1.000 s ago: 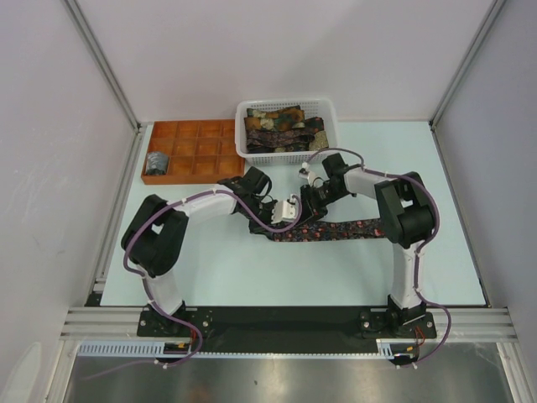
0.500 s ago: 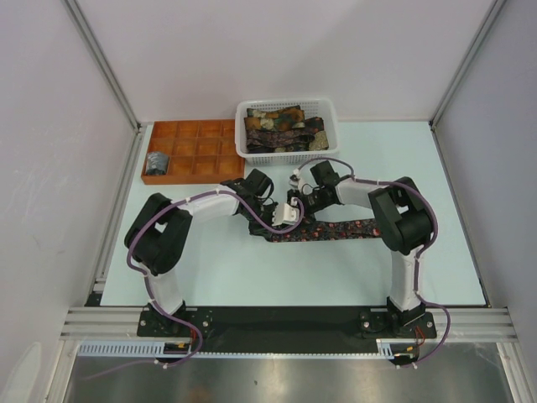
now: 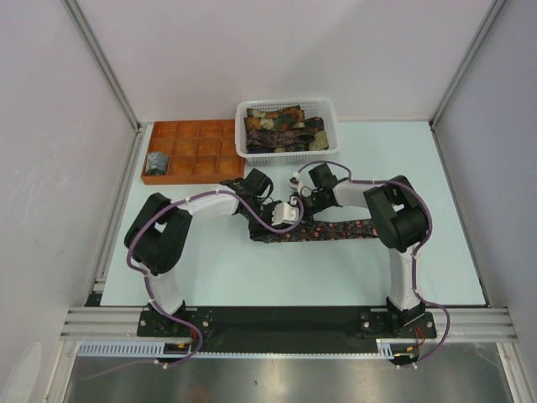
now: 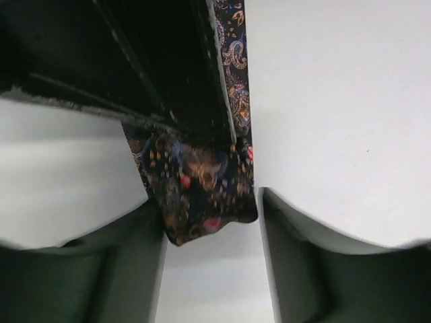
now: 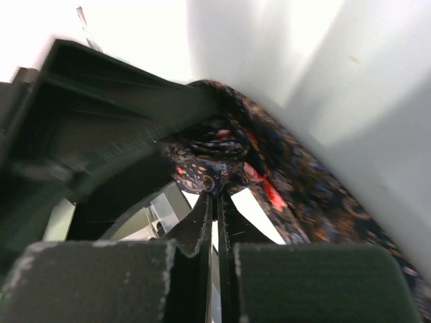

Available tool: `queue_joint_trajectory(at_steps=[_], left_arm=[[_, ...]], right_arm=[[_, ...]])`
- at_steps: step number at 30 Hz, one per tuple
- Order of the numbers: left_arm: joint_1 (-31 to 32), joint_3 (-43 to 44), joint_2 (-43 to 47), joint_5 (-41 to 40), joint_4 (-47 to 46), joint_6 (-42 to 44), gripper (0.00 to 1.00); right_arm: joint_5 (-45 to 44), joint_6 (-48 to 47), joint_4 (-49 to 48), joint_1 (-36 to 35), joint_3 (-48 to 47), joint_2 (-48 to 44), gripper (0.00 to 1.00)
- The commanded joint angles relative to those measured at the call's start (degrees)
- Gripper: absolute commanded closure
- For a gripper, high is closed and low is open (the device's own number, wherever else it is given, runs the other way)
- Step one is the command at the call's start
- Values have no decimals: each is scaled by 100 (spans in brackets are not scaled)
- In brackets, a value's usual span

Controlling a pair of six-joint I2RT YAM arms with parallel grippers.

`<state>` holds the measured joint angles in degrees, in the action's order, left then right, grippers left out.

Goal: Roll the ties
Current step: Roll the tie at the center of the board.

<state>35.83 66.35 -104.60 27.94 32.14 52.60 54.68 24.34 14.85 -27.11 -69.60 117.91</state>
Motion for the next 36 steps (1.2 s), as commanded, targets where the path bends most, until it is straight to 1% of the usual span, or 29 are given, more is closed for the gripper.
queue_joint_trajectory(at_steps=[1,2,3,6,8,15,22,25,26,29,31,32,35,36], left_arm=[[-269,-25,377,510,-242,-127,25],[-287,-60,439,554,-304,-153,20],[-296,-147,492,598,-374,-153,12],[-279,-280,642,625,-700,-188,2],[-200,-228,572,563,-735,-189,1],[230,9,335,387,-745,-136,0],[424,387,-103,151,-674,-267,1],[495,703,-385,1,-315,-233,16],[512,835,-430,-17,-192,-180,29],[503,740,-465,-140,72,21,47],[503,634,-387,-158,117,119,50],[495,521,-360,-140,126,171,51],[495,388,-254,-131,134,233,58],[486,379,-246,-44,152,242,60]], right_arm=[[-80,-245,167,241,157,180,100],[-54,-271,185,268,175,189,100],[-10,-324,193,329,184,206,100],[26,-421,307,399,202,233,100],[26,-517,413,435,202,276,100],[26,-562,457,514,219,329,100],[113,-465,308,540,272,294,100],[192,-430,238,549,281,224,100],[280,-386,194,549,289,154,100],[455,-298,97,593,342,-117,94],[639,-280,79,619,351,-268,84],[693,-350,166,680,334,-399,77],[764,-403,281,786,211,-575,65],[773,-421,290,839,158,-602,64]])
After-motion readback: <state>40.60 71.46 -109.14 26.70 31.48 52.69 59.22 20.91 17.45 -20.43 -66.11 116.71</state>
